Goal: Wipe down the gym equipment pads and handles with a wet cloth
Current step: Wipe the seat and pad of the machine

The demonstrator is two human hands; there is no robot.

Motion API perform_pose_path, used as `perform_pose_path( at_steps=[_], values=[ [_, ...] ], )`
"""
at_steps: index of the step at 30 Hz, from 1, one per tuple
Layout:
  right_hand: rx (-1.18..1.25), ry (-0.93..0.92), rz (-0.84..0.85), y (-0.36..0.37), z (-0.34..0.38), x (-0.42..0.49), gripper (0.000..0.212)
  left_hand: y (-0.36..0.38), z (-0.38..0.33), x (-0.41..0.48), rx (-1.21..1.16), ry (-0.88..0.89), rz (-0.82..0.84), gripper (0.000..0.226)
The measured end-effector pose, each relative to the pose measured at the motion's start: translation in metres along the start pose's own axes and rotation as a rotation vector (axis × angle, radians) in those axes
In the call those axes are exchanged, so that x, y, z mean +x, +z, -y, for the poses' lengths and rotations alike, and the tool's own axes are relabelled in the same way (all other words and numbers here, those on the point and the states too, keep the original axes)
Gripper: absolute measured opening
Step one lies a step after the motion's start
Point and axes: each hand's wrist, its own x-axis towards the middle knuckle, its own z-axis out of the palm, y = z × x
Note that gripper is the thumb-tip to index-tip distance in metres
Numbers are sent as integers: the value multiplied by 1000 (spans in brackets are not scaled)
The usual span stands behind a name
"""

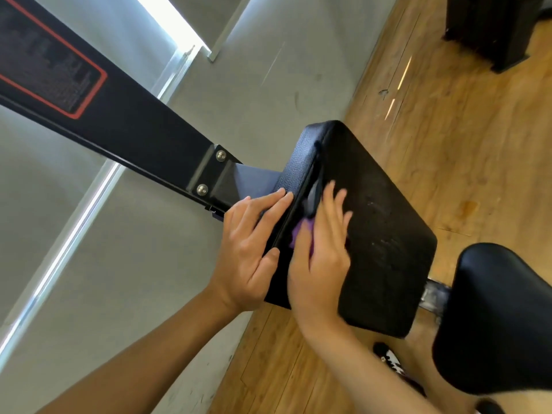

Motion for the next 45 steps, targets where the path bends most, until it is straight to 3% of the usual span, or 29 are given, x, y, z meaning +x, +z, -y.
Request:
perform_pose_path(
  at_steps=[2, 5, 11, 16, 20, 22, 29, 32, 35, 37, 41, 45],
  values=[
    [3, 1, 93, -9, -6, -21, 51, 0, 0, 1, 8, 9, 0, 62],
    [-60, -38, 157, -12, -9, 16, 57, -1, 1, 2, 14, 4, 4, 64],
    [-59, 33, -43, 2, -12, 135, 55, 1, -1, -1, 11, -33, -11, 57],
    [-32, -103, 80, -8, -13, 45, 45, 1, 3, -2, 20, -7, -15, 55],
    [-82, -163, 215, -21, -18, -32, 49, 3, 5, -1, -22, -3, -27, 53],
    [-85, -200, 237, -18, -22, -7, 54, 2, 6, 0, -52, 12, -9, 56],
    [-75, 10, 78, 5, -3, 129, 58, 5, 6, 4, -43, -19, 60, 72],
    [-32, -23, 39, 2, 1, 72, 52, 4, 6, 2, -38, -9, 55, 82],
    [-68, -101, 107, -11, -3, -43, 44, 4, 4, 2, -42, 4, 44, 93],
    [-105, -164, 144, -15, -7, -71, 46, 5, 4, 2, -37, 1, 35, 93],
    [-42, -58, 69, 1, -1, 26, 49, 4, 3, 2, -40, -1, 34, 72],
    [-94, 27, -25, 12, -6, 120, 48, 4, 4, 2, -50, -19, 28, 67]
  ],
)
